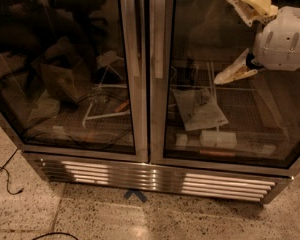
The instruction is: Pick orange can from top drawer and place on counter
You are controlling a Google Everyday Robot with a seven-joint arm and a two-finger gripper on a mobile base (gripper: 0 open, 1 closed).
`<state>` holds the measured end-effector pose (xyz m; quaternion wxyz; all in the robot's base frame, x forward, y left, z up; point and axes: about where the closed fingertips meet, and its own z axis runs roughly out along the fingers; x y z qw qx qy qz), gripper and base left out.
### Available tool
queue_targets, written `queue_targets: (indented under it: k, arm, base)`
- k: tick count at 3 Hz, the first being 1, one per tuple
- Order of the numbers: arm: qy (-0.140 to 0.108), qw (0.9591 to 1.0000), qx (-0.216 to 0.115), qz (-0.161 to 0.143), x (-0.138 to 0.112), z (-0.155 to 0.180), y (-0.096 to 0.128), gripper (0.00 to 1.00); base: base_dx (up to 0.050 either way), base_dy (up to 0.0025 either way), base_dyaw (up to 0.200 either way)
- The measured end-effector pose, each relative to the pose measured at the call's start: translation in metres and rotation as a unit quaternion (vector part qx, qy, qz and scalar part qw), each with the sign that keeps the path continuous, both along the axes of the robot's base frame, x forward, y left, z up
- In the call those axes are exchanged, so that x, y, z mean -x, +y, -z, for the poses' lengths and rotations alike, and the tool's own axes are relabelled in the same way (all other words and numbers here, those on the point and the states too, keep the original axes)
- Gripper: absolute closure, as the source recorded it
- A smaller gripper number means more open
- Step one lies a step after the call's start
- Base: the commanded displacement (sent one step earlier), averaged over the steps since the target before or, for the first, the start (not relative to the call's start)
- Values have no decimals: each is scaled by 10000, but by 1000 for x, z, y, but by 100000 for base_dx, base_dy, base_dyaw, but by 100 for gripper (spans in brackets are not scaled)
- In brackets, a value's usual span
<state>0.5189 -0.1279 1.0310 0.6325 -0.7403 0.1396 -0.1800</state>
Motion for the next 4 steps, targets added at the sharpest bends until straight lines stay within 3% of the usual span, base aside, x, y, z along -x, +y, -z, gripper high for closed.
queue_targets:
  k: [1,2,3,4]
  arm:
    - [92,9996,120,240,-6,16,-4,0]
    - [115,9997,101,214,-7,19,-4,0]
    - [139,9998,-9,173,-10,19,3,4]
    - [217,9991,-365,39,-21,21,25,27]
  base:
    - [4250,0,10]
    - [3449,1,-19]
    - [0,0,0]
    - [0,0,0]
